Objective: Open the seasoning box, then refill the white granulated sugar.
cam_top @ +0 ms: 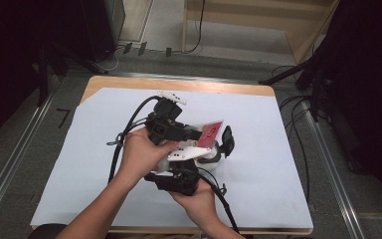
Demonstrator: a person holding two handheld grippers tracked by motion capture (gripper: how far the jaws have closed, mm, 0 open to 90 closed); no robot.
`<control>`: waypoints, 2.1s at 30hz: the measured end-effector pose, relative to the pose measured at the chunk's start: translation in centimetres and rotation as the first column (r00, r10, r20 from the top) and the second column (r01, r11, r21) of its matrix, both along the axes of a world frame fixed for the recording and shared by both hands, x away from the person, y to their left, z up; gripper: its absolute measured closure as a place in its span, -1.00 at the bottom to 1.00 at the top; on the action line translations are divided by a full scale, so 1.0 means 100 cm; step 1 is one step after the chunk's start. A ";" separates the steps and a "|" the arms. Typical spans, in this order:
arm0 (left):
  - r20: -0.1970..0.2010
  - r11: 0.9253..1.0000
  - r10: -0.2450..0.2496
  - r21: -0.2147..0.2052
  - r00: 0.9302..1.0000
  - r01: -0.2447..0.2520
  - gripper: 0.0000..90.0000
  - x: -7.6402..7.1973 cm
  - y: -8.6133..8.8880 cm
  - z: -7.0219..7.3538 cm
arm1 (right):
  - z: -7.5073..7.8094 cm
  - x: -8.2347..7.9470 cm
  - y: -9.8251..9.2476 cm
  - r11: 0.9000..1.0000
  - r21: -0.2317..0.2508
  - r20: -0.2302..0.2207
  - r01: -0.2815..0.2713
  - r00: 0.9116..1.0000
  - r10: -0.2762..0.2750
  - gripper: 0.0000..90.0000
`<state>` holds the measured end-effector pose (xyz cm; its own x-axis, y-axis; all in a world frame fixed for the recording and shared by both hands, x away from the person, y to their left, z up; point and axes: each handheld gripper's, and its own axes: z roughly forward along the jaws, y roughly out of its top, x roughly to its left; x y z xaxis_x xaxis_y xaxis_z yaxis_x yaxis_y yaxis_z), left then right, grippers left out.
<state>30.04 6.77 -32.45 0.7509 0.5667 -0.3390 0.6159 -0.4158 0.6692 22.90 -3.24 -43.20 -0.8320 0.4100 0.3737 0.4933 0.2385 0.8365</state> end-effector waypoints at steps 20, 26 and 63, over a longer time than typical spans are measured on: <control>-0.004 1.000 0.003 -0.009 1.000 -0.003 0.66 0.001 0.001 -0.001 | 0.000 0.000 0.000 1.000 -0.009 0.000 -0.004 1.000 0.004 0.41; -0.005 1.000 0.005 -0.005 1.000 -0.005 0.66 0.001 0.003 -0.001 | 0.000 0.001 0.001 1.000 -0.009 -0.004 -0.010 1.000 0.010 0.41; -0.003 1.000 0.000 -0.008 1.000 0.000 0.66 0.002 0.000 0.000 | 0.001 0.001 -0.001 1.000 -0.008 -0.009 0.000 1.000 0.000 0.41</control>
